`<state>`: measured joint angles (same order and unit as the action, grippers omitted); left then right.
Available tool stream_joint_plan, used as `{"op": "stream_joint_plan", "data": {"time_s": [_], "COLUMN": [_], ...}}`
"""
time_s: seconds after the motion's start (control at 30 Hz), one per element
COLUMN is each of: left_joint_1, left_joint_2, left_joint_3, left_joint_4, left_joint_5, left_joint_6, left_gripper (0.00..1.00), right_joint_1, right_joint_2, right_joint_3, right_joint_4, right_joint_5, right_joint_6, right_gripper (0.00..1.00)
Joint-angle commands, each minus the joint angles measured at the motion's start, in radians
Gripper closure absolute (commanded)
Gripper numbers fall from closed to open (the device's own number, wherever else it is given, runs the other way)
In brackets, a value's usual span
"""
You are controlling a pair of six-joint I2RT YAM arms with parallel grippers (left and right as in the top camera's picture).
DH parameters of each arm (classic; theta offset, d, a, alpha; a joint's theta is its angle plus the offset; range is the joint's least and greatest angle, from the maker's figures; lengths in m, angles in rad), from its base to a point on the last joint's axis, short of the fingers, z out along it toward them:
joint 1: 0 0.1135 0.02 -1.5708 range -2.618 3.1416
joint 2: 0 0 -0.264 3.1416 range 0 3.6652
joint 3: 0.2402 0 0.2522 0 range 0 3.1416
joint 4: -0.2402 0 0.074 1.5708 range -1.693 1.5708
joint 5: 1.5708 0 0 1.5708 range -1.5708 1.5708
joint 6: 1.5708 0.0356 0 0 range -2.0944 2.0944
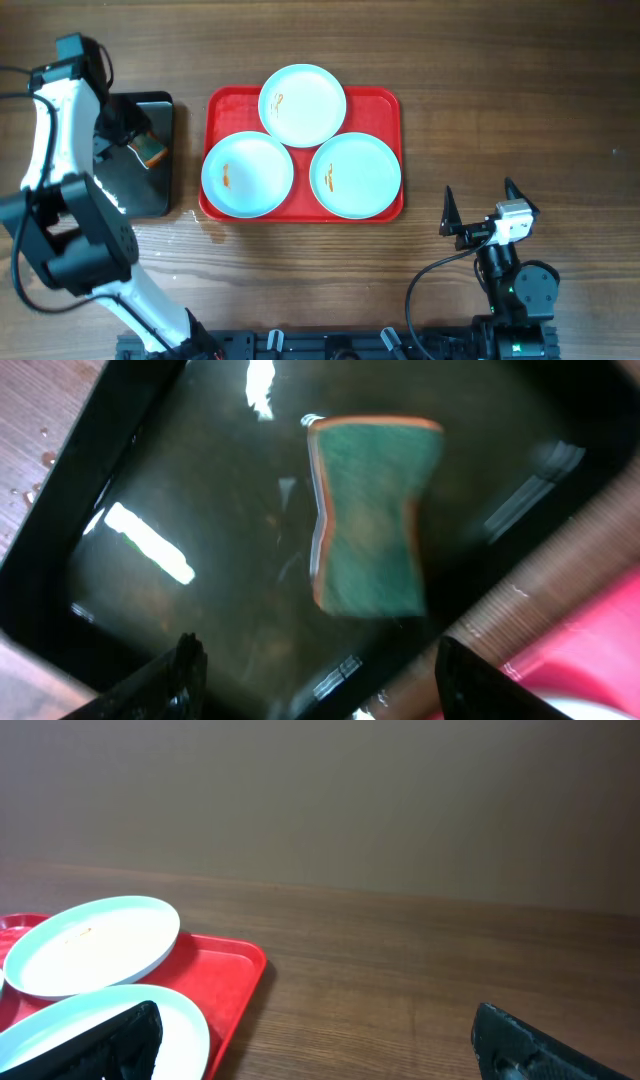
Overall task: Clean dirty plates on tray and stack at the side
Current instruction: 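Grasp the orange-and-green sponge with the left gripper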
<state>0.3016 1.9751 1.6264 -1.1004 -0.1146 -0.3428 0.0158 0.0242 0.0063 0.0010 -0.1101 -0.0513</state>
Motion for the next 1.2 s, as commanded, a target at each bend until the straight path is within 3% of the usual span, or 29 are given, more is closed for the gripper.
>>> {"op": "stream_joint_plan", "data": {"time_s": [0.0, 0.07, 0.33, 0.47, 0.6, 0.87, 1.17], "left_joint_1": [0.072, 0.095, 0.092, 0.080, 0.080, 0.080, 0.080], "left_joint_2": [0.087, 0.124, 0.149, 0.150, 0.151, 0.151, 0.152], "left_joint_3": [0.011, 0.011, 0.010, 0.010, 0.001, -0.072, -0.188], "left_joint_4": [0.042, 0.071, 0.148, 0.155, 0.165, 0.226, 0.331], "left_joint_5": [0.095, 0.183, 0.291, 0.262, 0.251, 0.199, 0.169], "left_joint_6": [0.014, 0.063, 0.122, 0.156, 0.156, 0.156, 0.156], "left_gripper": [0.27, 0.27, 0.27, 0.26, 0.32, 0.26, 0.37], "right_joint_1": [-0.006, -0.006, -0.006, -0.006, -0.006, -0.006, -0.006], "right_joint_2": [-0.005, -0.005, -0.005, -0.005, -0.005, -0.005, -0.005], "right_joint_3": [-0.001, -0.001, -0.001, -0.001, -0.001, -0.001, -0.001], "right_joint_4": [0.005, 0.005, 0.005, 0.005, 0.005, 0.005, 0.005], "right_joint_5": [0.010, 0.010, 0.010, 0.010, 0.010, 0.010, 0.010], "right_joint_6": [-0.008, -0.009, -0.009, -0.009, -0.009, -0.008, -0.008], "right_gripper": [0.00, 0.00, 0.00, 0.00, 0.00, 0.00, 0.00]}}
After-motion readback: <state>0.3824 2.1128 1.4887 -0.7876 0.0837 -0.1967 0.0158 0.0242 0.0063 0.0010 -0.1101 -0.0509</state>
